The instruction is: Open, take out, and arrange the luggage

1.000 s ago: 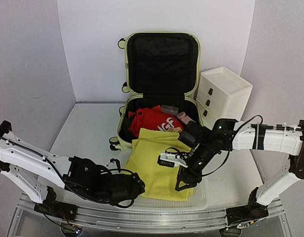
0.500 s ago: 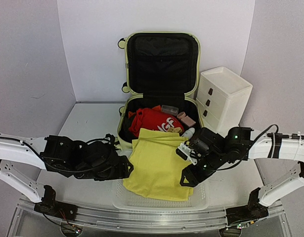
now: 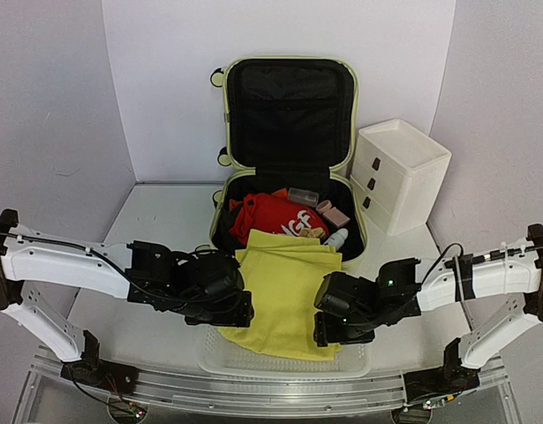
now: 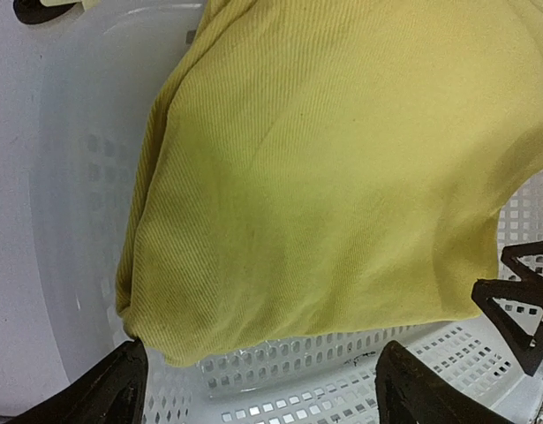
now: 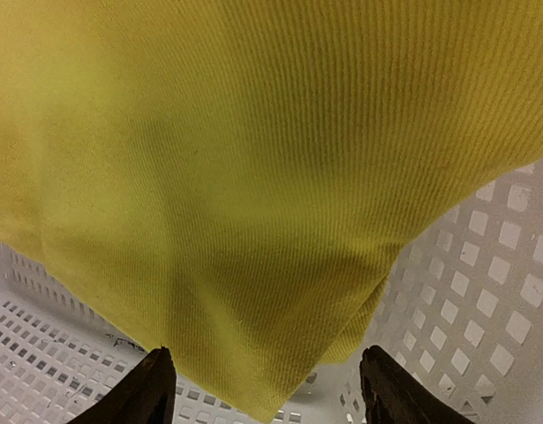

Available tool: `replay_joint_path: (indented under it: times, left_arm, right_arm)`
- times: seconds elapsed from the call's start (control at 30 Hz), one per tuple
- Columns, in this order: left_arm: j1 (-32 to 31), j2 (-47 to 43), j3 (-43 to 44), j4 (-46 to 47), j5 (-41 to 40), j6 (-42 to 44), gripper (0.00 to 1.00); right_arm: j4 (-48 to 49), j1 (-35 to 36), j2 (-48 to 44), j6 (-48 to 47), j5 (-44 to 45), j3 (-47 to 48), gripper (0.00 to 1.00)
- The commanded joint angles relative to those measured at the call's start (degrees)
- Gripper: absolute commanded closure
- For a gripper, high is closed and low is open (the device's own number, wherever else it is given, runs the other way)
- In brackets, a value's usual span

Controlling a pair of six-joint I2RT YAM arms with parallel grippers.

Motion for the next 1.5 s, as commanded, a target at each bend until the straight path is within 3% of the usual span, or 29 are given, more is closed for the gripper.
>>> replay_joint_path:
  times: [0.0,0.2,0.4,0.5,0.6,0.8,0.97,1.17,1.33,1.47]
  left_arm:
    - [1.13,1.63,3.25,-2.16,-0.87,-1.08,0.06]
    - [1.80,6.03,4.18,-3.45,0.60,-5.11,0.07]
    - [1.81,10.16,4.43,-4.39,1.49,-8.73,0.11]
    - [1.84,13.10,5.67,-4.58,2.90,-9.04,0.11]
    - [1.85,16.33,7.58,-7.98,3.42,-11.23,0.11]
    - [1.87,19.27,9.63,-9.41,4.83,-9.99,0.12]
    - [1.94,20.31,10.21,-9.56,5.75,-8.05,0.13]
    - [1.92,23.70,13.61,-9.81,9.95,0.42,0.28]
    - [1.95,28.55,15.38,-10.54,12.62,5.24,0.29]
    - [1.90,30.32,16.42,-10.52,13.10,6.12,0.48]
  right_arm:
    - [1.71,0.96,0.16,12.75,5.27,-1.35,0.28]
    - [7.92,0.92,3.26,14.60,3.13,-4.42,0.30]
    - [9.69,0.92,5.68,13.93,3.06,-4.64,0.49]
    - [11.50,0.96,7.18,13.20,1.42,-4.47,0.66]
    - [11.65,0.94,5.38,12.83,1.81,-3.81,0.99]
    - [10.21,0.92,-6.53,12.48,4.10,-4.12,1.00]
    - [3.36,0.83,-13.96,12.42,0.45,-3.08,1.00]
    - [-0.20,0.83,-12.33,10.91,-8.48,-3.42,1.00]
    - [-0.57,0.84,-11.18,9.59,-9.61,-3.87,1.00]
    - [-0.28,0.83,-8.84,8.37,-8.93,-3.17,1.00]
